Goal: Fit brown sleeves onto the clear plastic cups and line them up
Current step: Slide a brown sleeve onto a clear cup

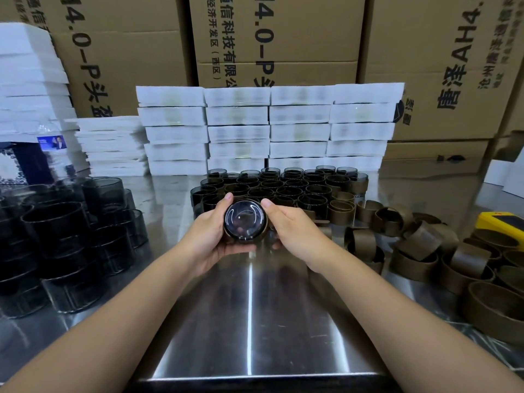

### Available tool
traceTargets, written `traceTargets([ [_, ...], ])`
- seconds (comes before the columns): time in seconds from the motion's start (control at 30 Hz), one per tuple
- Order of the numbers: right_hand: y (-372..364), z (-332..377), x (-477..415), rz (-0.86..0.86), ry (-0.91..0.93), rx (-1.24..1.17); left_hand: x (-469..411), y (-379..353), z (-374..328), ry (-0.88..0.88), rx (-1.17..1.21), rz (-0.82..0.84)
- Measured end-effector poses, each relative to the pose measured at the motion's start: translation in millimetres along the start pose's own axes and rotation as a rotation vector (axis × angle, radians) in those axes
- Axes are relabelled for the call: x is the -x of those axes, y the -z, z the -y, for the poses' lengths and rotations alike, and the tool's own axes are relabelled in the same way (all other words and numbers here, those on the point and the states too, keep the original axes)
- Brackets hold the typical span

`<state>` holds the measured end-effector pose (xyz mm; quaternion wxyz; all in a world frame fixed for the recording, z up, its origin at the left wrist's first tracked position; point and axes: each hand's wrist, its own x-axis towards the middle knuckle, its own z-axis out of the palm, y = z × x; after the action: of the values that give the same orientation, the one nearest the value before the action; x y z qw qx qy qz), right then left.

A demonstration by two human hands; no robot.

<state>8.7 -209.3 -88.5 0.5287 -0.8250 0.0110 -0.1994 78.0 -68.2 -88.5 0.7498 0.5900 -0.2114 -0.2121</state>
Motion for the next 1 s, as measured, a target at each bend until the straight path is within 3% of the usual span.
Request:
traceTargets([
  [0.37,-1,2,1,-0.010,-0.045,-0.015,3,-3,-2,-0.047,-0.034,-0.062],
  [0.63,7,-2,-3,-0.184,-0.119,0.198,-9,9,8,-0.382,-0.404,-0.312],
  [0.77,10,-10,-4,-0.201,-0.151,0.256,-9,19,20,-0.553,-0.946,-0.198],
  [1.0,7,-11,-2,-0.146,-0.123,0.318,-11,13,27,-0.657,-1.023,-0.045],
])
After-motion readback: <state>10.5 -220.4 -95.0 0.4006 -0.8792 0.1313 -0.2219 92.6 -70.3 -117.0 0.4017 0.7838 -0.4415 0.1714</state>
